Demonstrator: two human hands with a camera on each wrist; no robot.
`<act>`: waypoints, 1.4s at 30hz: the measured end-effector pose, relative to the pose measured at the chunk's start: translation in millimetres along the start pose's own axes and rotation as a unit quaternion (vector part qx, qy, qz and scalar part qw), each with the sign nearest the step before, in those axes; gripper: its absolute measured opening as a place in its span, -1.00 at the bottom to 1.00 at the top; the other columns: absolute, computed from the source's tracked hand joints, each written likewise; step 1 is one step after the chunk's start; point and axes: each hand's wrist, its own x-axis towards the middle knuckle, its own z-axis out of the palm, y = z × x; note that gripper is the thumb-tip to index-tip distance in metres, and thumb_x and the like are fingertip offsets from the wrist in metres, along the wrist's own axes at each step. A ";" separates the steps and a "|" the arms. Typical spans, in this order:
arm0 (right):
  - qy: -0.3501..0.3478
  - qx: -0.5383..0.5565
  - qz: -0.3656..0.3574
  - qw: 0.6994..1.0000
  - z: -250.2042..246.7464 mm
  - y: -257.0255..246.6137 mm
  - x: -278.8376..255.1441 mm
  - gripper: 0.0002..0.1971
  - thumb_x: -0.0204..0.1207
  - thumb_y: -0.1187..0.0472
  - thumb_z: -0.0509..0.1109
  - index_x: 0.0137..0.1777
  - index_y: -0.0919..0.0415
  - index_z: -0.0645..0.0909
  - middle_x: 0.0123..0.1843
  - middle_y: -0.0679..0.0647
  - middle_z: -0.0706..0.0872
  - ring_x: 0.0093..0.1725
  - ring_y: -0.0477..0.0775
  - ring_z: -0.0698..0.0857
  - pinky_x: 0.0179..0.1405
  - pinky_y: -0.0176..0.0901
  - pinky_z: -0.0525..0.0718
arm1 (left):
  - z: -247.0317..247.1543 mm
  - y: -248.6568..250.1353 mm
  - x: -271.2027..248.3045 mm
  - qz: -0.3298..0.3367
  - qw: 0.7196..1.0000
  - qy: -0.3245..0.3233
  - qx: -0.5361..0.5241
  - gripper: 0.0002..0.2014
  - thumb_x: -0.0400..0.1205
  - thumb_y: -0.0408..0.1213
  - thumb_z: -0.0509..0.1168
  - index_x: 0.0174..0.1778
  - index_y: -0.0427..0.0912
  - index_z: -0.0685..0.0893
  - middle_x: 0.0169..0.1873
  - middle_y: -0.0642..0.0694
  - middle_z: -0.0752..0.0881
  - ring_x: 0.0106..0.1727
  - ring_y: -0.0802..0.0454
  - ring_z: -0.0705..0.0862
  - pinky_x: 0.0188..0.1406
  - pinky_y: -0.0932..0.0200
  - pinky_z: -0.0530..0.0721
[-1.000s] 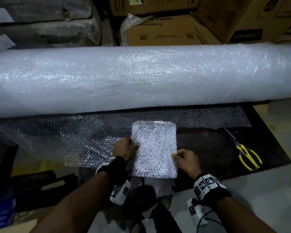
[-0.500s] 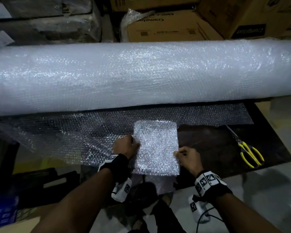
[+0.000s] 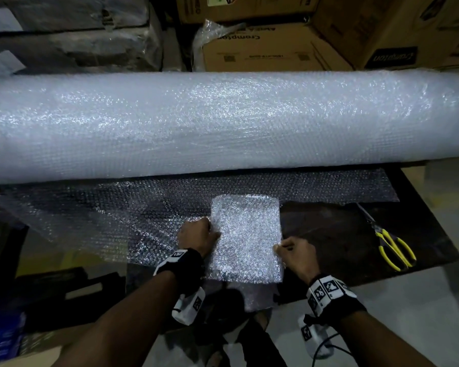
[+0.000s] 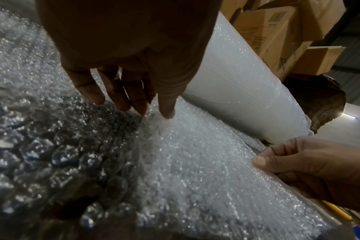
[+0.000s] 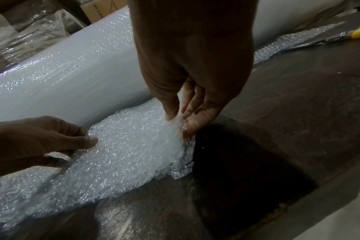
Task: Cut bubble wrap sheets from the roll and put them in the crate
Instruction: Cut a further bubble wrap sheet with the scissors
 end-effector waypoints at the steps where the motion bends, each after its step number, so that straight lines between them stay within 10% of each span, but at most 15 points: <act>1: -0.003 -0.003 0.000 1.000 -0.5 -0.4 -0.1 -0.78 0.49 0.12 0.60 -0.01 0.28 0.80 -0.20 0.06 0.79 -0.14 -0.02 0.74 -0.16 -0.39 0.47 | -0.6 0.1 0.0 -0.001 1.000 -0.001 -0.001 -0.68 0.58 0.06 0.44 -0.04 -0.14 0.68 -0.06 -0.24 0.77 0.05 -0.25 0.69 -0.04 -0.02 0.62; 11: -0.007 -0.010 -0.001 1.000 -5.7 -5.8 -6.9 -0.83 0.48 0.13 0.62 -0.08 0.22 0.79 -0.25 -0.03 0.76 -0.19 -0.08 0.72 -0.18 -0.40 0.50 | -6.6 -1.5 -2.1 -0.009 1.000 -0.021 -0.004 -0.71 0.55 0.08 0.46 -0.19 -0.03 0.57 -0.10 -0.21 0.77 0.02 -0.24 0.70 -0.05 0.00 0.63; 21: -0.002 -0.062 0.001 0.998 -8.4 -8.8 -11.9 -0.64 0.52 -0.09 0.54 -0.32 0.19 0.71 -0.32 0.07 0.80 -0.19 0.09 0.76 -0.18 -0.16 0.53 | -8.7 6.9 -13.8 0.031 0.994 0.066 0.087 -0.38 0.60 0.21 0.36 0.39 -0.19 0.49 0.35 -0.22 0.52 0.38 -0.23 0.45 0.30 -0.14 0.50; 24: 0.067 -0.109 -0.062 0.990 -5.8 -15.2 -10.2 -0.63 0.58 -0.13 0.45 -0.07 0.23 0.71 -0.06 0.18 0.75 0.02 0.25 0.70 0.02 -0.01 0.59 | -8.7 14.8 -11.3 0.160 0.978 0.063 0.121 -0.20 0.63 0.23 0.28 0.67 -0.18 0.24 0.66 -0.24 0.24 0.68 -0.25 0.14 0.63 -0.23 0.16; 28: -0.009 -0.219 -0.230 0.948 -2.9 -43.5 3.3 -0.56 0.65 0.06 0.39 0.45 0.26 0.53 0.40 0.22 0.55 0.38 0.25 0.51 0.33 0.09 0.51 | 3.1 26.6 0.1 0.226 0.945 -0.061 0.230 -0.01 0.65 0.33 0.15 0.75 -0.22 -0.17 0.74 -0.21 -0.27 0.73 -0.19 -0.34 0.63 -0.25 -0.36; 34: -0.151 -0.352 -0.184 0.905 -11.2 -62.9 32.9 -0.18 0.57 -0.05 0.47 0.72 0.08 0.12 0.79 0.14 -0.02 0.72 0.27 0.09 0.60 0.36 0.25 | 8.5 22.5 16.4 0.165 0.947 -0.124 0.247 0.29 0.43 0.45 0.34 0.73 -0.18 -0.34 0.72 -0.22 -0.35 0.73 -0.29 -0.30 0.59 -0.46 -0.29; 42: -0.159 -0.386 -0.173 0.892 -5.3 -60.2 41.3 -0.05 0.51 -0.11 0.52 0.74 0.06 0.03 0.78 0.15 -0.01 0.71 0.29 0.12 0.57 0.43 0.26 | -0.8 12.6 16.0 0.135 0.954 -0.072 0.258 0.36 0.35 0.65 0.10 0.67 -0.29 -0.42 0.66 -0.31 -0.44 0.70 -0.30 -0.39 0.54 -0.49 -0.40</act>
